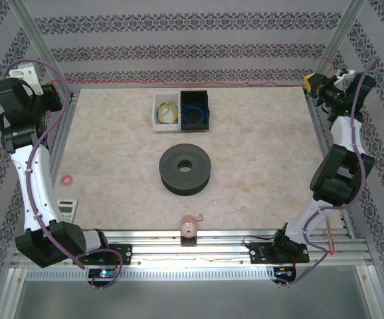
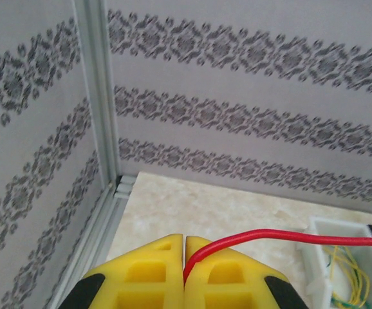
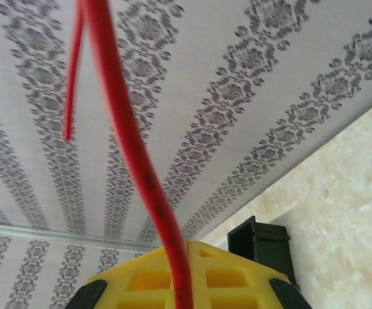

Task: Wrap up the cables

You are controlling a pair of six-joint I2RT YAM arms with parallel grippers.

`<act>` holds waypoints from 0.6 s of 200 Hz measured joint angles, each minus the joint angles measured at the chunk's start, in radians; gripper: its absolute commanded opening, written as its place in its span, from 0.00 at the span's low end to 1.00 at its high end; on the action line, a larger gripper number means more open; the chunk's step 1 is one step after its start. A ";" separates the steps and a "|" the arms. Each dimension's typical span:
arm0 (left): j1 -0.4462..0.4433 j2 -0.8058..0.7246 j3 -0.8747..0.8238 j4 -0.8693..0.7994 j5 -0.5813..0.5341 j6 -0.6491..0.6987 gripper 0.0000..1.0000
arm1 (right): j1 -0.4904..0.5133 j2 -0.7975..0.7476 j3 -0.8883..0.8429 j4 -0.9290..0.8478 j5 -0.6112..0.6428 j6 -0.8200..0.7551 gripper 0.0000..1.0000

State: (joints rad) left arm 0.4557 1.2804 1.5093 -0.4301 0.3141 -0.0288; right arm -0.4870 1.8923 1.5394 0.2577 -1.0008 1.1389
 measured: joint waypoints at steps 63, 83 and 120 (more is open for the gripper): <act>0.039 -0.001 0.004 -0.044 -0.043 0.015 0.00 | 0.085 0.144 0.127 -0.104 0.020 -0.093 0.00; 0.044 -0.001 0.047 -0.060 -0.041 0.026 0.00 | 0.098 0.184 0.135 -0.141 0.023 -0.116 0.00; 0.079 -0.006 0.113 -0.102 -0.016 0.044 0.00 | 0.127 0.234 0.136 -0.201 0.023 -0.151 0.00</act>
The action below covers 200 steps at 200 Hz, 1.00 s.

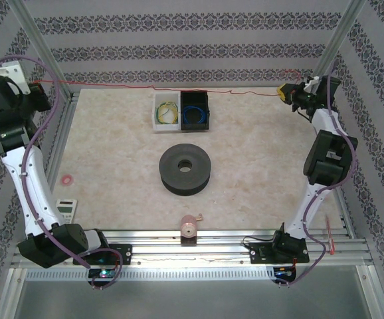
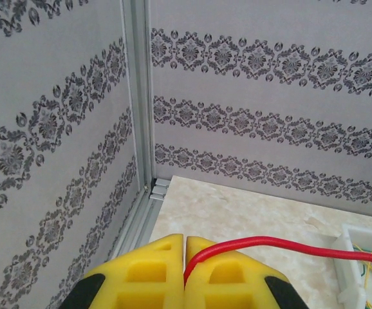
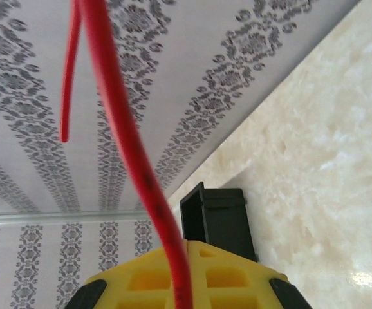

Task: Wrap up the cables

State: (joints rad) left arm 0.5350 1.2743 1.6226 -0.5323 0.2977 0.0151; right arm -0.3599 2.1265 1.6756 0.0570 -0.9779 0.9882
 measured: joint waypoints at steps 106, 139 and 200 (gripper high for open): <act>0.103 -0.015 0.057 -0.121 0.120 0.000 0.00 | 0.026 0.069 0.069 -0.168 -0.003 -0.123 0.00; 0.109 -0.015 0.092 -0.164 0.126 0.001 0.00 | 0.027 0.099 0.098 -0.237 -0.008 -0.158 0.00; 0.118 -0.013 0.143 -0.188 0.156 0.001 0.00 | 0.029 0.137 0.193 -0.371 -0.007 -0.228 0.00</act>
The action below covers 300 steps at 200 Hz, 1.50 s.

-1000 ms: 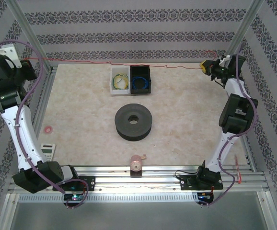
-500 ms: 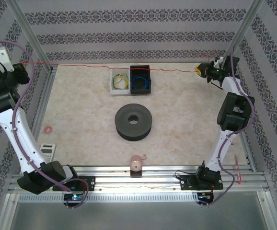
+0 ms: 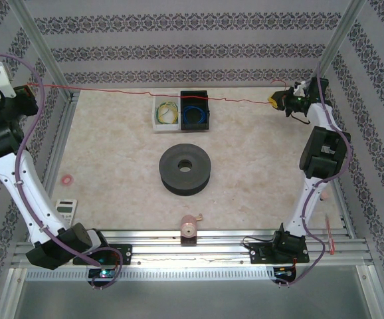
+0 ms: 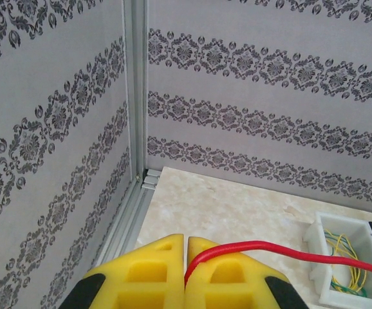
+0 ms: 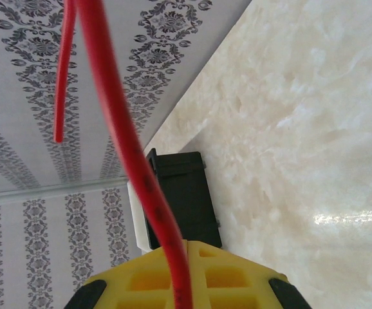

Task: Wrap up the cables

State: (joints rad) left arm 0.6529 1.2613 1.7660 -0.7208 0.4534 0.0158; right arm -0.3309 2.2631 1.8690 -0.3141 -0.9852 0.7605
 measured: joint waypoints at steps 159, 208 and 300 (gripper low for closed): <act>-0.114 0.003 -0.053 0.058 -0.066 -0.046 0.00 | 0.018 0.008 -0.053 -0.034 0.056 -0.059 0.00; -0.510 -0.028 -0.253 0.201 -0.336 -0.042 0.00 | 0.018 -0.040 -0.236 0.106 0.161 -0.050 0.00; -0.810 -0.158 -0.386 0.261 -0.611 -0.052 0.00 | 0.172 -0.129 -0.351 0.105 0.189 -0.085 0.82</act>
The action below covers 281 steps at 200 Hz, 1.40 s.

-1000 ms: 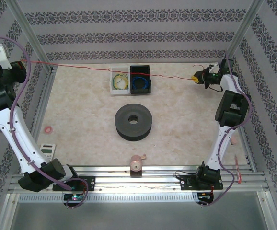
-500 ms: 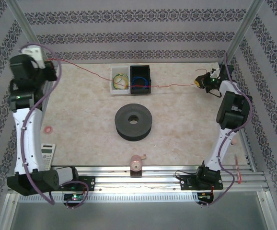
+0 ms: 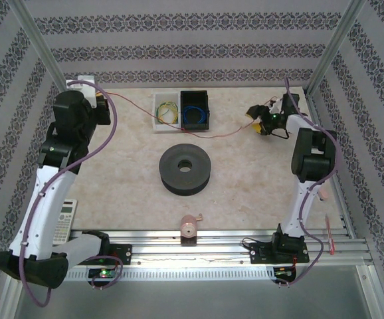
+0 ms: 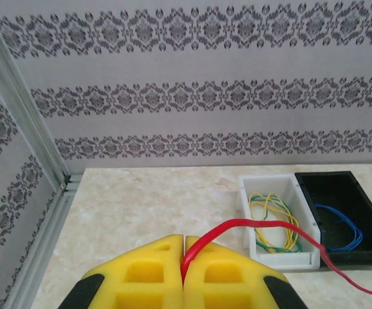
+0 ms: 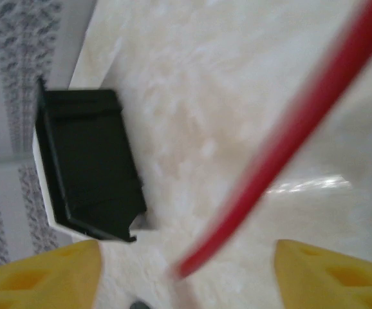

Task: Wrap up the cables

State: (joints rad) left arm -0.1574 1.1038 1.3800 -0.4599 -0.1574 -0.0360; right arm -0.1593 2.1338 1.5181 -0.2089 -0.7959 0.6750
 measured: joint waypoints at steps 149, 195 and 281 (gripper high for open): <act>-0.047 0.005 0.093 -0.056 0.011 0.005 0.00 | 0.571 -0.512 0.086 -0.141 0.086 -0.393 0.97; -0.049 0.042 0.145 -0.122 0.121 -0.003 0.00 | 0.781 -0.366 0.387 -0.097 0.226 -0.594 0.94; -0.053 0.059 0.171 -0.146 0.127 -0.001 0.00 | 0.792 -0.047 0.517 -0.137 0.226 -0.714 0.81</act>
State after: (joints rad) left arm -0.2100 1.1625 1.5505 -0.6060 -0.0307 -0.0372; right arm 0.6323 2.0869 2.0354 -0.3454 -0.5697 -0.0391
